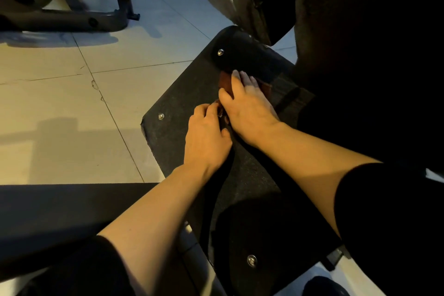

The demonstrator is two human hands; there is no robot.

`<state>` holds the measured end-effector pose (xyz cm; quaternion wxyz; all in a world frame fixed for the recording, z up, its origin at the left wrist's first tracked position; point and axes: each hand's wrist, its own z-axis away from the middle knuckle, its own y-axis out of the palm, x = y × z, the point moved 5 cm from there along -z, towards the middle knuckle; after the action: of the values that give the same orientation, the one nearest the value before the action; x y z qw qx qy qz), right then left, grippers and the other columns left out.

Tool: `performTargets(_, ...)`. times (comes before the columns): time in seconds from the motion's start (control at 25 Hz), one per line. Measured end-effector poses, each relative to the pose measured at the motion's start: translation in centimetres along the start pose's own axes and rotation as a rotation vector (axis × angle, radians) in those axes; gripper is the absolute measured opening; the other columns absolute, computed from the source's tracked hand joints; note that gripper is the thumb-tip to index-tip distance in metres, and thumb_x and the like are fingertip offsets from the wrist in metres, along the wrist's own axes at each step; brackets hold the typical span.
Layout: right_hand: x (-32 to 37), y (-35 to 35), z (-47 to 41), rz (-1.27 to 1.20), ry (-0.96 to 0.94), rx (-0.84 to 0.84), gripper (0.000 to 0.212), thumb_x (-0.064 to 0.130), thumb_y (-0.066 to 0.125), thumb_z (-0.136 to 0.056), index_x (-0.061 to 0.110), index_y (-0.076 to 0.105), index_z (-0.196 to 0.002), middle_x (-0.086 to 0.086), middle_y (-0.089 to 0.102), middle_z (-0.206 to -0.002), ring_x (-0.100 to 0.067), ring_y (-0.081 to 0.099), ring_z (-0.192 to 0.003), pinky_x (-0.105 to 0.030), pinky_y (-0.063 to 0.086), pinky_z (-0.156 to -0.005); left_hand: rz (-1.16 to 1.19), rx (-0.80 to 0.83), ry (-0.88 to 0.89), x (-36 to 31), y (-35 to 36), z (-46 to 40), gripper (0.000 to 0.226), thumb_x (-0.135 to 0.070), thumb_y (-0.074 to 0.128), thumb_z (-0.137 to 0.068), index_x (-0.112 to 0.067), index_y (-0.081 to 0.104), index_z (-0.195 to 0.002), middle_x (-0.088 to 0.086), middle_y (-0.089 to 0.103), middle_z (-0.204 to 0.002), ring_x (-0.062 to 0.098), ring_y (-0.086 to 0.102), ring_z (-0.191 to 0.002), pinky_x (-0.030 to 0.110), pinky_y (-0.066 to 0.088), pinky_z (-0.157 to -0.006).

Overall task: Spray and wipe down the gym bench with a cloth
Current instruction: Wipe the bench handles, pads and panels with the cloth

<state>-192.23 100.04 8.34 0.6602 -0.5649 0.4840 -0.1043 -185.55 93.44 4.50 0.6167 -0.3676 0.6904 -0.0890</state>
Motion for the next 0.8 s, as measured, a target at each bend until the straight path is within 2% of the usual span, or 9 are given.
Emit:
performTargets(0.12,0.0,-0.1,-1.6,-0.04,-0.022,0.008,0.07,0.023,0.051,-0.096,0.017,0.009,-0.153,-0.024,-0.004,-0.158,-0.038,0.001,-0.147,-0.045,0.008,-0.121,0.017,-0.001,-0.003,-0.2,0.0,-0.3,0.058,-0.01,0.058,-0.088,-0.013,0.039,-0.142,0.009,0.037,-0.144,0.024,0.04,-0.128,0.032,0.04,-0.098)
performTargets(0.2,-0.7,-0.2,-0.9,-0.008,0.01,-0.019,0.07,0.023,0.052,-0.095,0.017,0.012,-0.152,-0.024,-0.003,-0.158,-0.036,0.004,-0.147,-0.043,0.01,-0.121,0.035,0.013,0.008,-1.2,0.5,-0.2,0.056,-0.01,0.058,-0.088,-0.012,0.04,-0.141,0.009,0.036,-0.144,0.025,0.039,-0.129,0.033,0.039,-0.1)
performTargets(0.36,-4.0,-1.9,2.8,-0.044,0.139,-0.132,0.057,0.023,0.046,-0.098,0.012,0.023,-0.15,-0.025,0.007,-0.157,-0.039,0.015,-0.145,-0.043,0.016,-0.117,0.032,0.061,-0.001,-3.2,1.7,1.0,0.058,-0.011,0.057,-0.09,-0.01,0.037,-0.144,0.009,0.033,-0.146,0.026,0.036,-0.132,0.035,0.037,-0.103)
performTargets(0.48,-5.7,-2.3,6.5,-0.141,0.179,-0.114,0.051,0.022,0.035,-0.103,0.007,0.023,-0.15,-0.022,0.017,-0.157,-0.037,0.019,-0.143,-0.042,0.017,-0.115,0.035,0.094,-0.002,-4.4,2.4,2.7,0.06,-0.013,0.058,-0.091,-0.009,0.034,-0.146,0.008,0.031,-0.148,0.025,0.031,-0.136,0.034,0.035,-0.106)
performTargets(0.6,-5.6,-1.8,10.1,-0.07,0.25,-0.134,0.057,0.031,0.044,-0.094,0.013,0.025,-0.145,-0.029,0.016,-0.152,-0.041,0.028,-0.139,-0.042,0.026,-0.114,0.034,0.116,-0.012,-4.6,2.9,4.7,0.061,-0.013,0.058,-0.091,-0.008,0.032,-0.147,0.008,0.029,-0.149,0.024,0.031,-0.137,0.033,0.035,-0.107)
performTargets(0.72,-5.3,-1.1,13.5,-0.112,0.266,-0.017,0.066,0.027,0.046,-0.097,0.017,0.012,-0.152,-0.026,-0.004,-0.157,-0.039,0.005,-0.146,-0.041,0.008,-0.118,0.025,0.138,-0.023,-4.3,3.2,6.8,0.063,-0.014,0.058,-0.091,-0.009,0.029,-0.147,0.008,0.028,-0.15,0.024,0.029,-0.137,0.033,0.034,-0.108)
performTargets(0.8,-4.4,-1.2,16.1,-0.137,0.289,-0.043,0.066,0.021,0.046,-0.097,0.018,0.012,-0.153,-0.024,-0.004,-0.158,-0.037,0.004,-0.147,-0.039,0.001,-0.115,0.015,0.159,-0.019,-4.2,3.4,7.9,0.065,-0.014,0.058,-0.091,-0.01,0.027,-0.149,0.007,0.025,-0.151,0.023,0.027,-0.139,0.033,0.033,-0.109)
